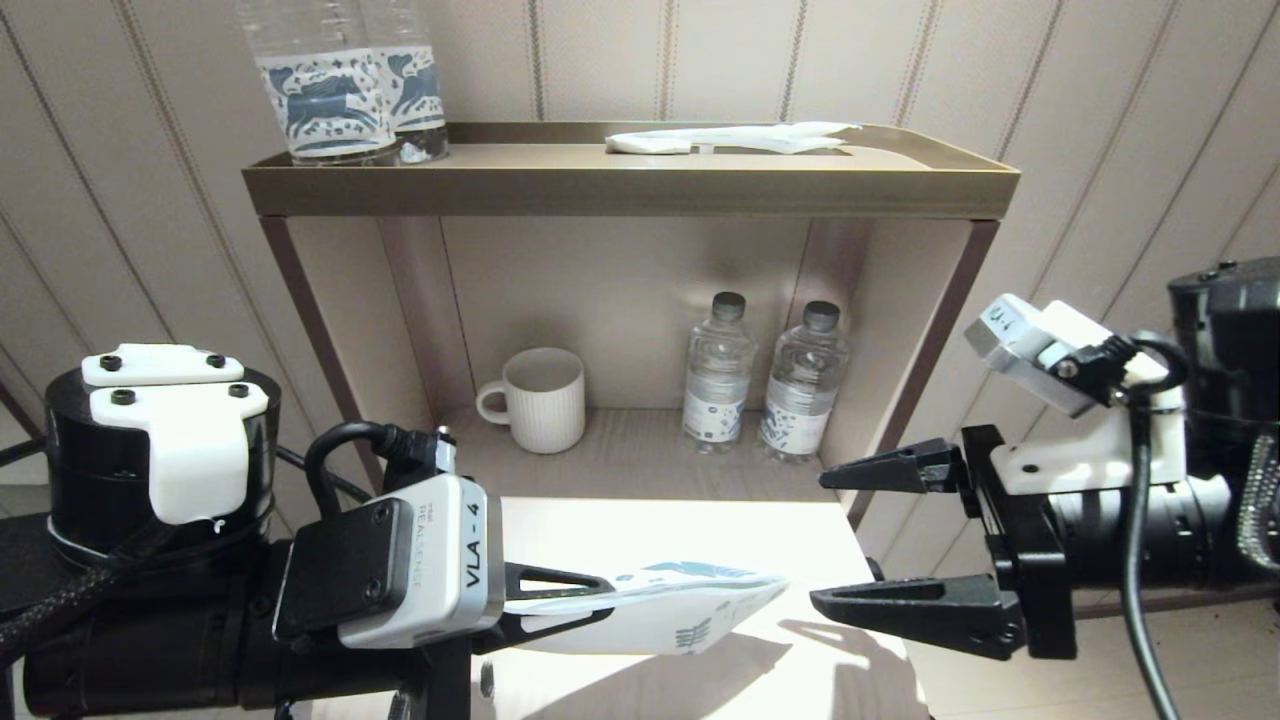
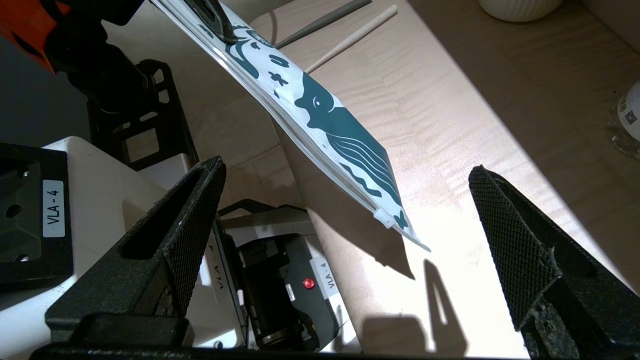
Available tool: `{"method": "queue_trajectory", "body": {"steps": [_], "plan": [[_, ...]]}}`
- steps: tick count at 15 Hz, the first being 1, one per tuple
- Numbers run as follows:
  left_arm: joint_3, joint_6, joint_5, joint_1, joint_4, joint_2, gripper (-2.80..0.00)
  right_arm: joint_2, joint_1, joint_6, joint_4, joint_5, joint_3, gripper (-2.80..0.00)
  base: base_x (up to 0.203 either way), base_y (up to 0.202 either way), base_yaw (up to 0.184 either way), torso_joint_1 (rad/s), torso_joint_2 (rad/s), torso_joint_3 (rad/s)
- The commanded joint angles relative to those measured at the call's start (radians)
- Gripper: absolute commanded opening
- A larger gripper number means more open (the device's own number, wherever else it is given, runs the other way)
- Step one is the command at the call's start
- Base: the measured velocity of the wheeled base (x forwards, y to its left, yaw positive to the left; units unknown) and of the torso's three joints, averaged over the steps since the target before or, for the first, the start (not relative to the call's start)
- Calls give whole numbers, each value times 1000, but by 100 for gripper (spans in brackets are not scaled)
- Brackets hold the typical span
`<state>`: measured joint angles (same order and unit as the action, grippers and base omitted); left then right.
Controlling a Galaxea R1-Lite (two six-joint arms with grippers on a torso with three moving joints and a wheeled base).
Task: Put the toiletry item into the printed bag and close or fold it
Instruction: Hand it to the other hand
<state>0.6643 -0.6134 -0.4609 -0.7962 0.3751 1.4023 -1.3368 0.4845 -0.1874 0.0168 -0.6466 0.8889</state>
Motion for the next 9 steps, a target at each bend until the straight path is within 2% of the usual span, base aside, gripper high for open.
{"method": "queue_trajectory", "body": {"steps": [1, 3, 6, 9], "plan": [[3, -2, -2, -1, 2, 9, -280, -9, -1, -1, -1, -5, -9, 0, 0, 0, 0, 0, 0, 0], [3, 8, -2, 0, 4, 20, -280, 5, -1, -1, -3, -5, -33, 0, 0, 0, 0, 0, 0, 0], [17, 79, -4, 0, 8, 26, -280, 2, -6, -7, 1, -14, -75, 0, 0, 0, 0, 0, 0, 0], [17, 89, -3, 0, 7, 20, -280, 5, 0, -41, 0, -16, -80, 0, 0, 0, 0, 0, 0, 0]]}}
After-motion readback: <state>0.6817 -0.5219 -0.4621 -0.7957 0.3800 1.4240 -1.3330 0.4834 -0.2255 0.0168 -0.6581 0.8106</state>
